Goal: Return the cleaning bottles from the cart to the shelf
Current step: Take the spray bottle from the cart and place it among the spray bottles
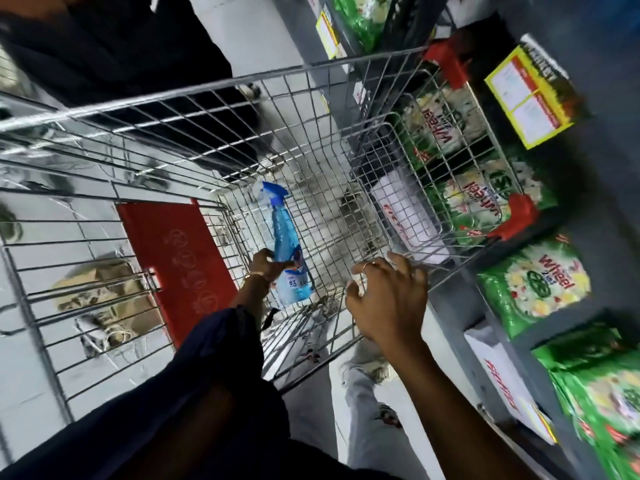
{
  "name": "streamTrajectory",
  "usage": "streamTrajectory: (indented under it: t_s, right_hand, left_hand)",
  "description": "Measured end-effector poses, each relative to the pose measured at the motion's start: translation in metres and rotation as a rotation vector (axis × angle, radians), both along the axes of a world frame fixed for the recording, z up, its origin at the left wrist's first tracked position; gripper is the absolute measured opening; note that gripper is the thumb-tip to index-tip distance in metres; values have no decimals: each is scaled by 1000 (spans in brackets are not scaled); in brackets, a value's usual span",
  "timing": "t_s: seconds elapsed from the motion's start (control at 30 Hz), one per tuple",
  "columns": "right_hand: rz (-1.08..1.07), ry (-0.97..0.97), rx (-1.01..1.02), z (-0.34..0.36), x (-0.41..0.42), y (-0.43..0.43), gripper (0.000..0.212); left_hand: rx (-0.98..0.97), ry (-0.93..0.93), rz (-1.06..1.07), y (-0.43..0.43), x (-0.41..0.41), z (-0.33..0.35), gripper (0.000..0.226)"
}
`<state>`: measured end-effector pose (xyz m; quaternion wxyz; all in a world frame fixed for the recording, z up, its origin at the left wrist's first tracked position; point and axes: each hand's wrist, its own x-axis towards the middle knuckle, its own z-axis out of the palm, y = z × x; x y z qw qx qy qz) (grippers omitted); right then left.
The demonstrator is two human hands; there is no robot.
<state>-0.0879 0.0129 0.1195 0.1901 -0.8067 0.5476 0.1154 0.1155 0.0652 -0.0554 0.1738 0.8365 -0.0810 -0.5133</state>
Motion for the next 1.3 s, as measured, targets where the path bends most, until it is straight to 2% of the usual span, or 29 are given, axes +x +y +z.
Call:
streamTrajectory:
  t_s: [0.1, 0.2, 0.27, 0.4, 0.47, 0.53, 0.63, 0.77, 0.9, 1.13, 1.3]
  right_hand:
    - [3, -43, 7, 1, -2, 0, 34]
    - [-16, -149, 43, 5, -6, -2, 40]
    - [-125, -329, 153, 14, -9, -7, 40]
    - [-500, -815, 547, 45, -23, -28, 39]
    - [-582, -1023, 666, 65, -36, -34, 28]
    - [-615, -1190, 688, 89, -54, -34, 24]
    - [-678, -1341, 589, 123, -93, -23, 29]
    - [-780, -1411, 466, 144, -146, 2, 16]
    - [-908, -1434, 381, 154, -190, 28, 15]
    - [-1039, -1438, 291, 160, -237, 57, 20]
    - [-1056, -1451, 248, 160, -251, 62, 19]
  left_hand:
    - [-135, 21, -17, 2, -1, 27, 50]
    - [-337, 122, 29, 1, -4, 73, 44]
    - [-475, 147, 24, -3, -9, 113, 39]
    - [-736, 285, 35, -19, -35, 198, 32]
    - [-825, 361, 2, -26, -54, 235, 43]
    - [-889, 437, -44, -31, -75, 265, 48]
    - [-938, 539, -155, -34, -110, 296, 43]
    - [-922, 646, -275, -33, -156, 311, 42]
    - [-864, 694, -417, -29, -201, 313, 28]
    - [-827, 754, -541, -21, -250, 313, 37]
    - [-814, 791, -569, -23, -263, 315, 44]
